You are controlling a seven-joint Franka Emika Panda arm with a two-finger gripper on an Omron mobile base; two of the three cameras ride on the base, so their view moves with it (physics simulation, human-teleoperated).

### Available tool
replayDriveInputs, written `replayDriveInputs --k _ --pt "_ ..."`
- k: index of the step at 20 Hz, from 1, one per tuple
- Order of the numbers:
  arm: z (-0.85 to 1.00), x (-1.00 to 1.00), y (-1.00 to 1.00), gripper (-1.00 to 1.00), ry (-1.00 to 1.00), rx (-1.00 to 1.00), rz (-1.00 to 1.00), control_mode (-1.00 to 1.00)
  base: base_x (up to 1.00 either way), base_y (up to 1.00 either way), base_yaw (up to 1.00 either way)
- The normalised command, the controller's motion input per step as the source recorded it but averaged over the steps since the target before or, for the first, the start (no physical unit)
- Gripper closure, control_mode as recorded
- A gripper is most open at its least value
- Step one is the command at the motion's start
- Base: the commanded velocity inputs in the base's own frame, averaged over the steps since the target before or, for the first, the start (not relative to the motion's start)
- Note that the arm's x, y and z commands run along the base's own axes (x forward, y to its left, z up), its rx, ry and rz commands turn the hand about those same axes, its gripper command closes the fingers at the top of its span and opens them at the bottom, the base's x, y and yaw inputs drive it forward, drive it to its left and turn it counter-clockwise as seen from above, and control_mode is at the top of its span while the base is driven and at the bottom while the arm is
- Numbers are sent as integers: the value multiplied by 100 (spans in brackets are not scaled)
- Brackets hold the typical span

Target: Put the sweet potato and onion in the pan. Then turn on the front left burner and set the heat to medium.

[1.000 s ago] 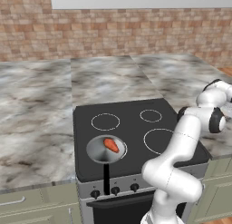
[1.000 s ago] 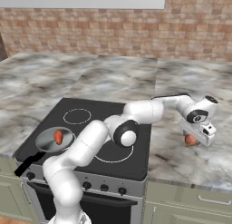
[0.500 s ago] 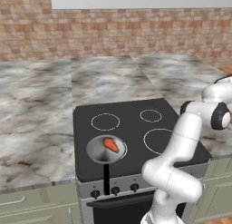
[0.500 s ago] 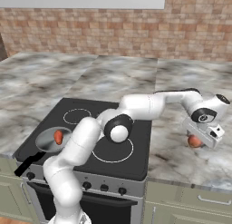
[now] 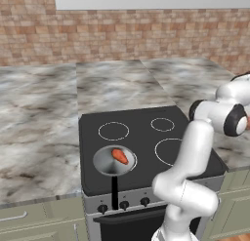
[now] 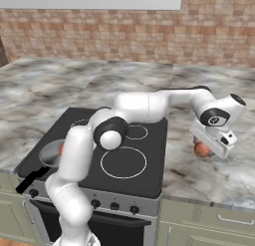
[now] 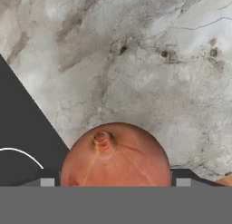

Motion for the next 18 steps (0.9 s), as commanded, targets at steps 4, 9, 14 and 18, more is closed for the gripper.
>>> replayDriveInputs --k 4,9,14,18 --pt "14 -5 88 100 0 0 5 -100 0 0 0" --pt "10 -5 94 100 0 0 8 -100 0 0 0" --pt "4 -1 98 100 0 0 10 -100 0 0 0" --pt "0 0 98 100 0 0 12 -100 0 0 0"
